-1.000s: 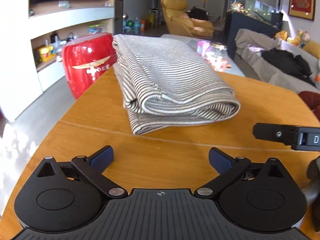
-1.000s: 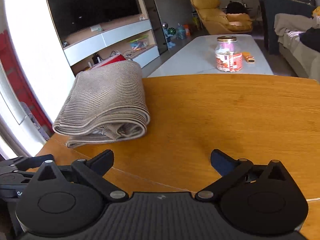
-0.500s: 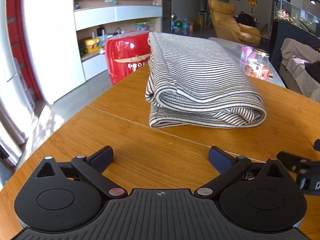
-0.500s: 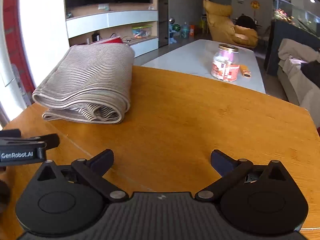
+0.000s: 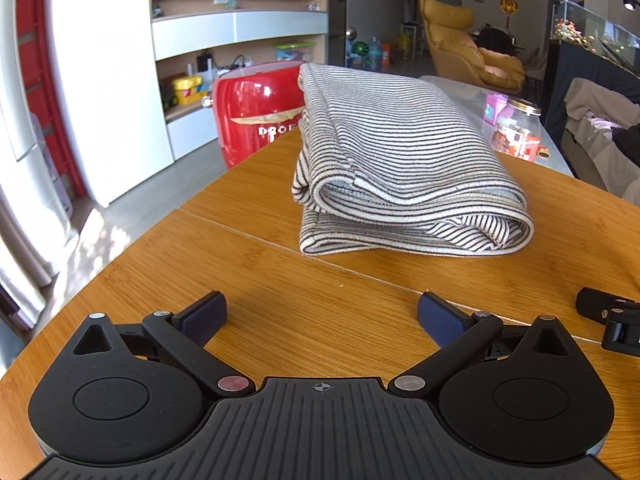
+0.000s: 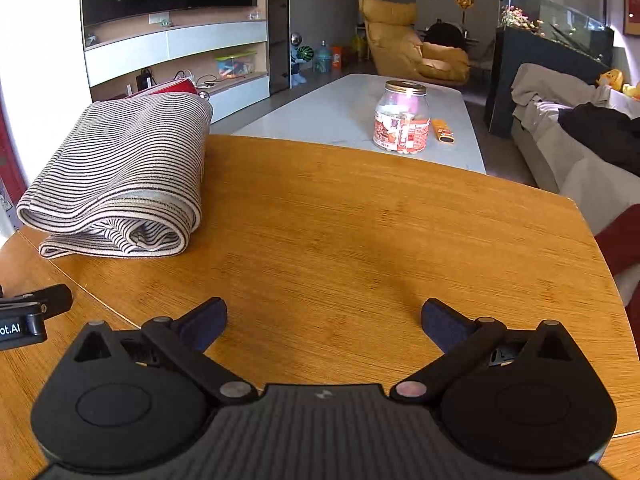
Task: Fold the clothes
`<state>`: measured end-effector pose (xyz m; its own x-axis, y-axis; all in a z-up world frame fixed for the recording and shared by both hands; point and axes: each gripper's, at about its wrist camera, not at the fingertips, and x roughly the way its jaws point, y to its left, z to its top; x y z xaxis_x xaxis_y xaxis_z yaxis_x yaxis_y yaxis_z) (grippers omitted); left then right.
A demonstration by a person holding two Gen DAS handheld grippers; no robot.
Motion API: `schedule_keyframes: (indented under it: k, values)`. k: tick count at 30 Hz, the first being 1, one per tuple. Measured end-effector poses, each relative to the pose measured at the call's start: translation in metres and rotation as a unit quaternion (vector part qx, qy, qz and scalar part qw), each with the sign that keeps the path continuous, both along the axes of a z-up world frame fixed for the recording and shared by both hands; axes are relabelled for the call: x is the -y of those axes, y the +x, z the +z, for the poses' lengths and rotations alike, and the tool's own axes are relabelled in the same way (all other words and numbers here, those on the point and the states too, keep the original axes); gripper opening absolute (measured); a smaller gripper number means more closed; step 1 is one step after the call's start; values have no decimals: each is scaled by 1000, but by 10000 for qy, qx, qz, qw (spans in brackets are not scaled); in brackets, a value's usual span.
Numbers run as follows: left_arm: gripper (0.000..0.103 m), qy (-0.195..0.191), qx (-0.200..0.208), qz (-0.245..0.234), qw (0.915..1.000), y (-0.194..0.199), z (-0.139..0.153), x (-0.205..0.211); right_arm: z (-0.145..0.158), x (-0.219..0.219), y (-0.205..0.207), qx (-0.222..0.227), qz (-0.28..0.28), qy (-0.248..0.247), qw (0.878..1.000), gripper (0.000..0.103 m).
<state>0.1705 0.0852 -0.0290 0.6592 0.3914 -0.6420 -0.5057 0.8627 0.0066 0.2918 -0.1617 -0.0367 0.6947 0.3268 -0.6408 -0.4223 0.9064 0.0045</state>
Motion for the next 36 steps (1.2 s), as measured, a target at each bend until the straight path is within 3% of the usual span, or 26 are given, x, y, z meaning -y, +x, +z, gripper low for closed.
schedule_keyframes:
  k: [9, 15, 36]
  values:
    - [103, -3, 0, -2, 10000, 1, 0, -1, -2, 0, 0, 8, 56, -3, 10000, 103]
    - [103, -5, 0, -3, 10000, 1, 0, -1, -1, -11, 0, 10, 883, -17, 9961, 103]
    - [103, -8, 0, -2, 10000, 1, 0, -1, 2, -15, -2, 2, 918, -13, 9958, 103]
